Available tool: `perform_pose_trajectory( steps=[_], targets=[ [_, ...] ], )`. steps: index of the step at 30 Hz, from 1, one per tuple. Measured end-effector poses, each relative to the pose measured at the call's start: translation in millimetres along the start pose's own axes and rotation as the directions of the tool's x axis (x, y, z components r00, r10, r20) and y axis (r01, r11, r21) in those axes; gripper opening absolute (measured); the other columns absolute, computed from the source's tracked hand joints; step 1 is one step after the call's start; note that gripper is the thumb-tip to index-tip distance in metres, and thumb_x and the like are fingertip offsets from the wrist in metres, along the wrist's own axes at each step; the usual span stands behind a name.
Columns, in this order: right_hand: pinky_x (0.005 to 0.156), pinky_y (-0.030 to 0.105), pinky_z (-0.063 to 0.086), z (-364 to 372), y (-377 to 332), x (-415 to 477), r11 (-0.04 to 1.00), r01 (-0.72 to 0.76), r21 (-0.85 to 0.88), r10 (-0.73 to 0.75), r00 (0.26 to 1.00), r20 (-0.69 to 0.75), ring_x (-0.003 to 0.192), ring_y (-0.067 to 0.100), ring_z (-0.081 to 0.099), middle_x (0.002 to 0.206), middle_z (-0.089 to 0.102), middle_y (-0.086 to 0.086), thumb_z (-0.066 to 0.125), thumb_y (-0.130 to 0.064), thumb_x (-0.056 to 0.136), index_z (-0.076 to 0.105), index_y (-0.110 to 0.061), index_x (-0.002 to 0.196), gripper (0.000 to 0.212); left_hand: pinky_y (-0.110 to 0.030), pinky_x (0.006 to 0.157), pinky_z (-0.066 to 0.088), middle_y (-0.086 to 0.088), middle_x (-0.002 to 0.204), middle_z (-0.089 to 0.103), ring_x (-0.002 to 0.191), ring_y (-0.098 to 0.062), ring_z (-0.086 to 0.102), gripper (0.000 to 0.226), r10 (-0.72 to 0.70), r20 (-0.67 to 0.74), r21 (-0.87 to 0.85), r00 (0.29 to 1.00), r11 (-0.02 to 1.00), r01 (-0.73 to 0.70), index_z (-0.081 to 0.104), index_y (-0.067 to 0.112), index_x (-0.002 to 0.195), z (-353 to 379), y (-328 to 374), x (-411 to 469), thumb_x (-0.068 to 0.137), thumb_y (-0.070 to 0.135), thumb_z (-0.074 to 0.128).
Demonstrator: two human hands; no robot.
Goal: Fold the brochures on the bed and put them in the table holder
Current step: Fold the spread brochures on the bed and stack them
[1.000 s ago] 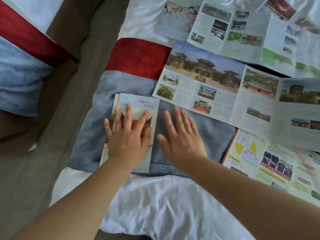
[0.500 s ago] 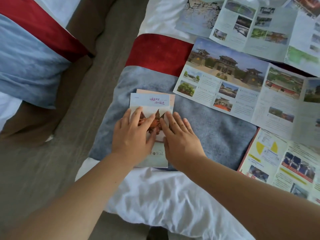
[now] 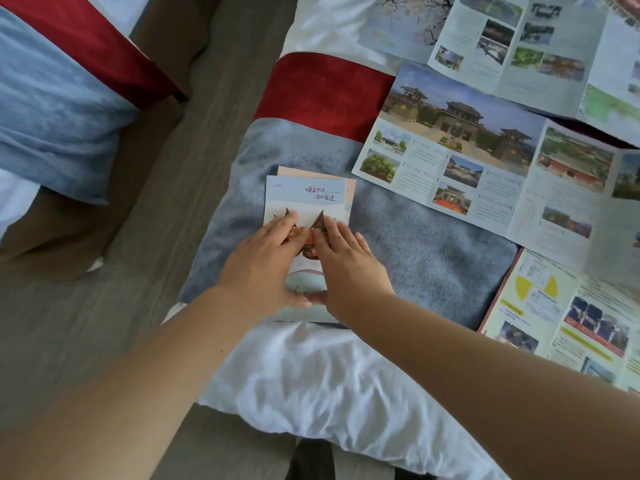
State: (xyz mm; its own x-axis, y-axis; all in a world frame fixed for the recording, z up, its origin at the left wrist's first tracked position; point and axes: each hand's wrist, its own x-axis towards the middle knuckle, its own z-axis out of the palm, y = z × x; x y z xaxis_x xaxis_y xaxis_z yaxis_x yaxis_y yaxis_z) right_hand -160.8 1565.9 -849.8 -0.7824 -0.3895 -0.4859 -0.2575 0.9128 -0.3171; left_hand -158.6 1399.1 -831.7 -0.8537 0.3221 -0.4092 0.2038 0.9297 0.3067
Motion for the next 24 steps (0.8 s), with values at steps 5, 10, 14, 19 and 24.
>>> perform_pose_trajectory(
  steps=[5, 10, 14, 19, 24],
  targets=[
    [0.127, 0.038, -0.006, 8, -4, 2, 0.999, -0.037, -0.041, 0.037, 0.999, 0.003, 0.159, 0.024, -0.014, 0.172, -0.017, 0.007, 0.075, -0.042, 0.092, -0.006, -0.012, 0.164, 0.112, -0.04, 0.117, 0.037, 0.0, 0.167, 0.021, 0.153, -0.02, 0.025, 0.117, -0.048, -0.065, -0.094, 0.997, 0.995, 0.042, 0.043, 0.019, 0.153, 8, 5, 1, 0.053, 0.053, 0.095],
    [0.127, 0.038, -0.007, 9, -6, 5, 0.998, -0.052, -0.031, 0.053, 0.998, 0.026, 0.159, 0.023, -0.012, 0.172, -0.014, 0.006, 0.077, -0.041, 0.09, -0.004, -0.013, 0.164, 0.113, -0.039, 0.12, 0.033, 0.0, 0.167, 0.017, 0.154, -0.021, 0.02, 0.116, -0.058, -0.021, -0.061, 0.998, 0.997, 0.057, 0.042, 0.021, 0.153, 7, 7, 2, 0.055, 0.052, 0.095],
    [0.128, 0.039, -0.008, -6, -4, 3, 0.999, -0.044, -0.005, 0.044, 0.996, 0.078, 0.159, 0.02, -0.006, 0.173, -0.005, 0.002, 0.08, -0.047, 0.085, 0.003, -0.019, 0.164, 0.114, -0.042, 0.12, 0.029, -0.004, 0.167, 0.011, 0.154, -0.022, 0.017, 0.113, -0.073, 0.121, 0.147, 0.99, 0.988, 0.055, 0.032, 0.022, 0.155, -10, 18, 5, 0.064, 0.063, 0.086],
    [0.125, 0.046, -0.01, -35, 5, -12, 0.991, 0.007, -0.135, -0.011, 0.999, -0.032, 0.159, 0.027, 0.0, 0.172, 0.013, 0.002, 0.072, -0.046, 0.092, 0.017, -0.029, 0.163, 0.092, -0.047, 0.12, 0.026, -0.003, 0.164, 0.016, 0.152, -0.024, 0.018, 0.111, -0.158, 0.19, 0.38, 0.969, 0.922, 0.075, 0.021, 0.023, 0.156, -37, 41, 3, 0.072, 0.084, 0.061],
    [0.125, 0.043, -0.013, -51, 59, -58, 0.994, -0.071, -0.077, 0.063, 0.993, -0.1, 0.16, 0.026, -0.004, 0.173, 0.002, 0.004, 0.051, -0.04, 0.105, 0.02, -0.035, 0.162, 0.065, -0.048, 0.118, 0.027, 0.0, 0.167, 0.019, 0.153, -0.025, 0.018, 0.081, -0.084, 0.049, 0.334, 0.995, 0.941, 0.063, 0.019, 0.025, 0.16, -39, 84, 2, 0.095, 0.065, 0.047]
  ],
)
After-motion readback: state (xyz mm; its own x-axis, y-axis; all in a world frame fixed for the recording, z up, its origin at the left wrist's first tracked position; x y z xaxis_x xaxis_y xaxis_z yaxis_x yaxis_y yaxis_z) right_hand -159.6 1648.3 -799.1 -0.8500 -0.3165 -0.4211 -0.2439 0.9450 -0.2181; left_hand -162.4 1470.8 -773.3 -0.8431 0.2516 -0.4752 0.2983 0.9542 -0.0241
